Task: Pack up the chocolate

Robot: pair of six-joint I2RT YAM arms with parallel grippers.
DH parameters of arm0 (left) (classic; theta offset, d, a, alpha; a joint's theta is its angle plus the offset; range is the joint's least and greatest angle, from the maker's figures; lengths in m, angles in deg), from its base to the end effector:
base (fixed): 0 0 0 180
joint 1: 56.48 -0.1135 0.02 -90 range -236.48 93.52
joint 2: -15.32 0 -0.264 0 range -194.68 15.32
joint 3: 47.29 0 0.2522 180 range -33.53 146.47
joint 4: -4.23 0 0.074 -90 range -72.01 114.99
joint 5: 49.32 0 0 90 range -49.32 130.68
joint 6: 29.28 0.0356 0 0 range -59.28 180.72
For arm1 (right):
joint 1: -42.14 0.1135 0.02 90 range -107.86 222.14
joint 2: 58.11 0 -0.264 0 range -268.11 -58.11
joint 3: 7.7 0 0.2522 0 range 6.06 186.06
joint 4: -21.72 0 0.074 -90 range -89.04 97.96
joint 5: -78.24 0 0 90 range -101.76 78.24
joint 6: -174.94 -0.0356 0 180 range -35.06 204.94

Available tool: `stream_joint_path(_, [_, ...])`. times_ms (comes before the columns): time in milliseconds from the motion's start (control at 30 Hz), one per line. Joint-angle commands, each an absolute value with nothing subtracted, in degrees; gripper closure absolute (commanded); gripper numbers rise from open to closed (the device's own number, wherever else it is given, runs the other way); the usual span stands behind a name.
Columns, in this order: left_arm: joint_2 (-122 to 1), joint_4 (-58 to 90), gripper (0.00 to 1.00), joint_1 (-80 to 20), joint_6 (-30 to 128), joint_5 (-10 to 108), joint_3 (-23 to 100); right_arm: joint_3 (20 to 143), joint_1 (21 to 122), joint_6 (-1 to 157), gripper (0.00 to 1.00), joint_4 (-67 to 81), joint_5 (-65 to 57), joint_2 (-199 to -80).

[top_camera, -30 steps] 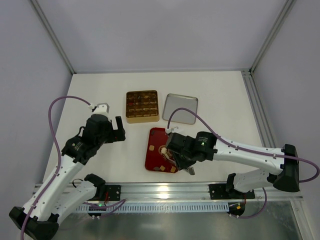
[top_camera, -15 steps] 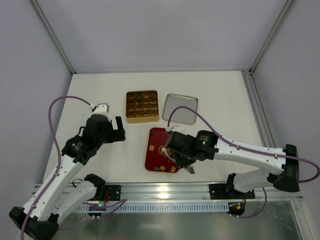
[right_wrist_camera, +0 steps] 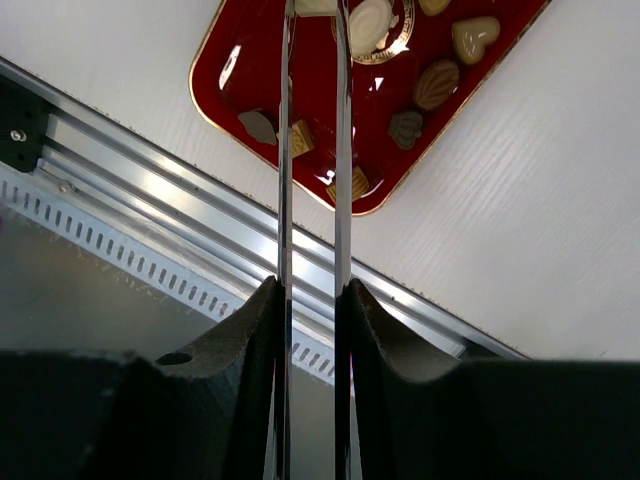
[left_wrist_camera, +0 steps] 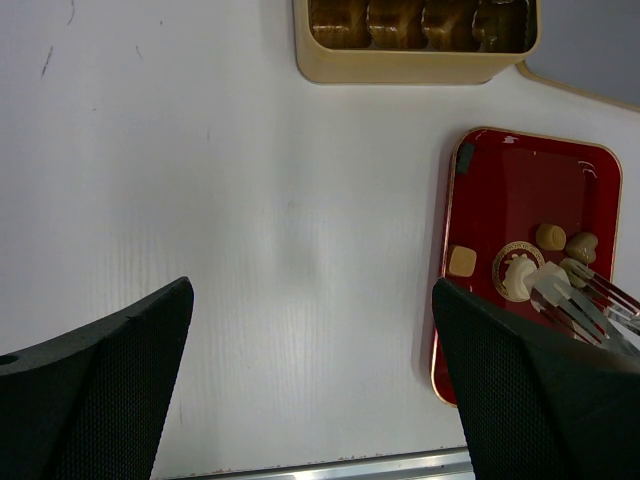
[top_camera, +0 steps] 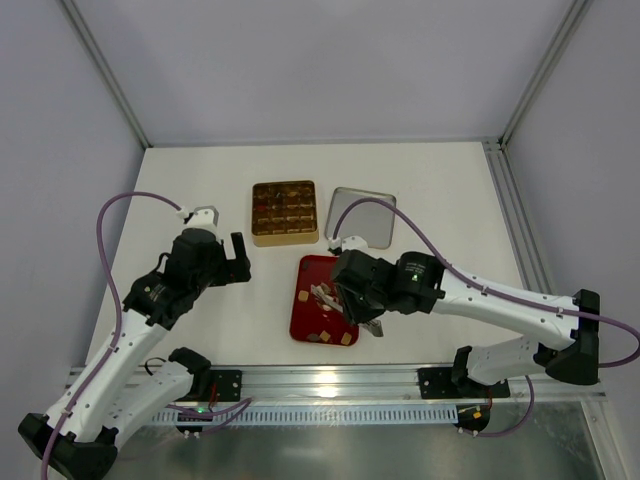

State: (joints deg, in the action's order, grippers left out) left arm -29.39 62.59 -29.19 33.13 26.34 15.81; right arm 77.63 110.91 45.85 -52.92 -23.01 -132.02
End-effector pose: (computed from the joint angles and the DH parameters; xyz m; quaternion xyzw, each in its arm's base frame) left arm 0.1417 -0.0632 0.3091 -0.0551 0.8990 -0.0930 0.4245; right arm 0.0945 0.2241 0.3199 -0.2260 0.9417 0.1301 0.2128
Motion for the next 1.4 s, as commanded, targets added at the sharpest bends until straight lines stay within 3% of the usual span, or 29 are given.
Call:
stream_joint_path(0, [-28.5,61.3,0.0,-29.4,33.4,25.7,15.9,81.3,109.9,48.1,0.72,-49.4,-24.5,-132.6])
stream_joint_path(633, [-28.4,61.4,0.0,-29.4,33.4,25.9,15.9,86.7,100.8,54.0,0.71,-41.6,-22.6,-137.3])
stream_joint_path(1067, [-29.0,61.3,0.0,-29.4,33.3,25.9,15.9,103.9,89.2,62.0,0.72,-34.7,-19.7,-154.2])
stream_joint_path(1367, [-29.2,61.3,0.0,-29.4,33.4,25.7,15.9,113.5,86.4,63.2,0.71,-33.9,-17.9,-166.3])
